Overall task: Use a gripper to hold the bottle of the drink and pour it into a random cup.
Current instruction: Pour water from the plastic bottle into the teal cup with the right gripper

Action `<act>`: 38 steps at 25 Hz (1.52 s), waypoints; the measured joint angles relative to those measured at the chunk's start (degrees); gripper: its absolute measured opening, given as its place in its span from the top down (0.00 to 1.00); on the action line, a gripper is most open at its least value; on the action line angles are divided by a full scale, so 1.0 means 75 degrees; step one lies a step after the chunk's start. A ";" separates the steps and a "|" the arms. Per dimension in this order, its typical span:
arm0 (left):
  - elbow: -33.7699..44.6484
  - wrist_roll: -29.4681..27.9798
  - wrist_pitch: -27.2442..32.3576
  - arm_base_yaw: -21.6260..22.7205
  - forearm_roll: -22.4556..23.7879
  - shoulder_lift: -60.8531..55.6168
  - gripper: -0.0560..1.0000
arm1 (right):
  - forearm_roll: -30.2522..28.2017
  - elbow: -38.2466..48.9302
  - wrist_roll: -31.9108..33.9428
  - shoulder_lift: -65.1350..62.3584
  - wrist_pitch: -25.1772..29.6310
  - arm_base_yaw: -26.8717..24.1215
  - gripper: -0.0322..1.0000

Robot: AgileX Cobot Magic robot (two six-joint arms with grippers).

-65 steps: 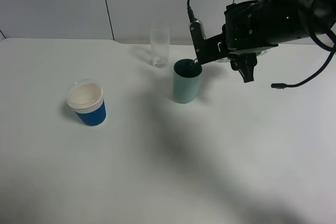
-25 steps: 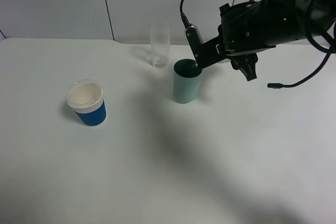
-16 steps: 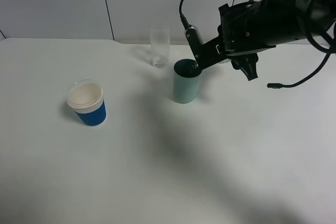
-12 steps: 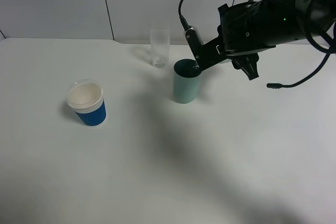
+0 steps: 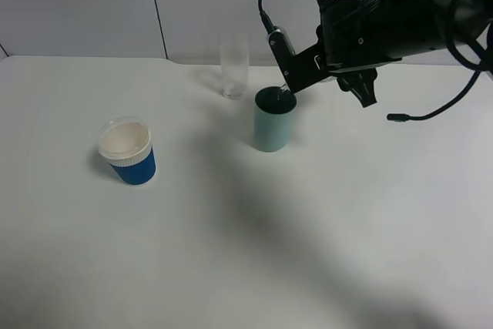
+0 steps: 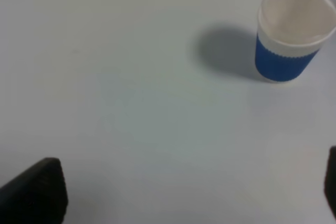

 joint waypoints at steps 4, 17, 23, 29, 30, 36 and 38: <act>0.0000 0.0000 0.0000 0.0000 0.0000 0.0000 0.01 | -0.0013 -0.0127 0.0000 0.0000 0.0066 0.0076 0.42; 0.0000 0.0000 0.0000 0.0000 0.0000 0.0000 0.01 | -0.0031 -0.0133 -0.0761 0.0000 0.0072 0.0076 0.42; 0.0000 0.0000 0.0000 0.0000 0.0000 0.0000 0.01 | -0.0051 -0.0133 -0.0947 0.0000 0.0082 0.0076 0.42; 0.0000 0.0000 0.0000 0.0000 0.0000 0.0000 0.01 | -0.0055 -0.0139 -0.1255 0.0000 0.0162 0.0076 0.42; 0.0000 0.0000 0.0000 0.0000 0.0000 0.0000 0.01 | -0.0055 -0.0139 -0.1284 0.0000 0.0173 0.0076 0.42; 0.0000 0.0000 0.0000 0.0000 0.0000 0.0000 0.01 | -0.0119 -0.0139 -0.1338 0.0000 0.0255 0.0076 0.42; 0.0000 0.0000 0.0000 0.0000 0.0000 0.0000 0.01 | -0.0157 -0.0139 -0.1338 0.0000 0.0258 0.0076 0.42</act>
